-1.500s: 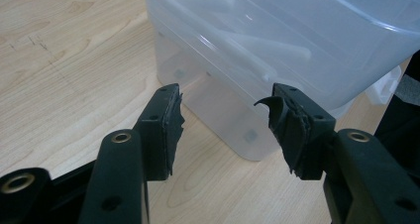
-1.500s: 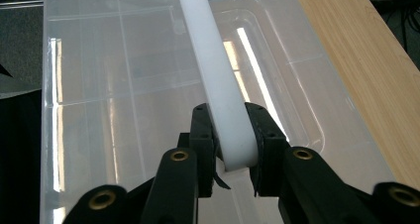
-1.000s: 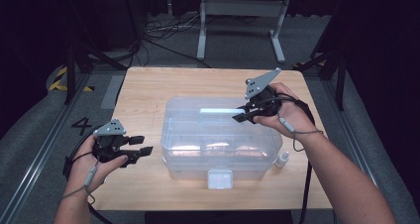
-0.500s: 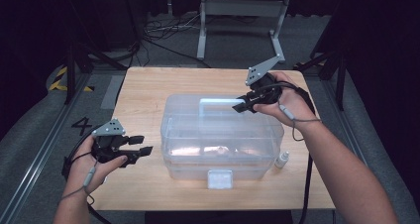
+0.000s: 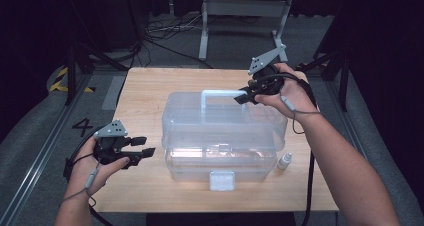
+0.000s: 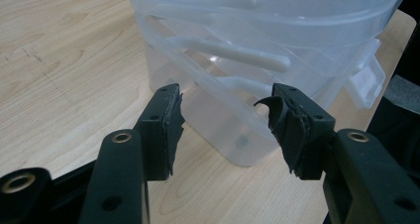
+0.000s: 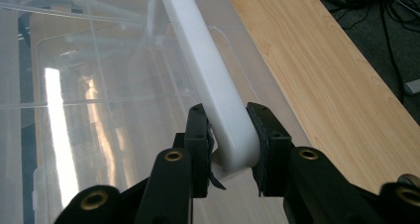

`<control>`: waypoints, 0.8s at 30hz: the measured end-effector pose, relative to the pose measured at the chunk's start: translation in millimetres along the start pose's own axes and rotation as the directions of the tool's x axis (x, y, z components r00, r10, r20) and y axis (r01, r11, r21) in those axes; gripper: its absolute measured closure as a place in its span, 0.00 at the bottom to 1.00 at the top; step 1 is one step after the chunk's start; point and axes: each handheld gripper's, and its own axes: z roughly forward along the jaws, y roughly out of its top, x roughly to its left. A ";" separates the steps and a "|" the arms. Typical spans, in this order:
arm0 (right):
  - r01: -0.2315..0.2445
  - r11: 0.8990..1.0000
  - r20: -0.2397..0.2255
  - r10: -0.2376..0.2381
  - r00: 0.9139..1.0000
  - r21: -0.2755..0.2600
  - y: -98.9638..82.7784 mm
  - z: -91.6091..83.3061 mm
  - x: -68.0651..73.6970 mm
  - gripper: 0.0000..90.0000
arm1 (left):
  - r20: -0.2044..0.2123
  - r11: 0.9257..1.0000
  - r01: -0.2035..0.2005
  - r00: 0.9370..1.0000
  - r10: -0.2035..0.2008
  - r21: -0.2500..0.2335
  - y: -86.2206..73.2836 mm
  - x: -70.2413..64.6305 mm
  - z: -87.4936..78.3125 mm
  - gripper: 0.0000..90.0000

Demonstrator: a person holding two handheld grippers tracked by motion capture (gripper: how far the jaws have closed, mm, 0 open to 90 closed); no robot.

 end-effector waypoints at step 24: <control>-0.087 0.996 0.021 0.087 0.996 -0.009 10.8 4.5 -26.2 0.79 | 0.031 0.999 -0.022 0.999 0.023 -0.025 7.9 -6.8 8.6 0.58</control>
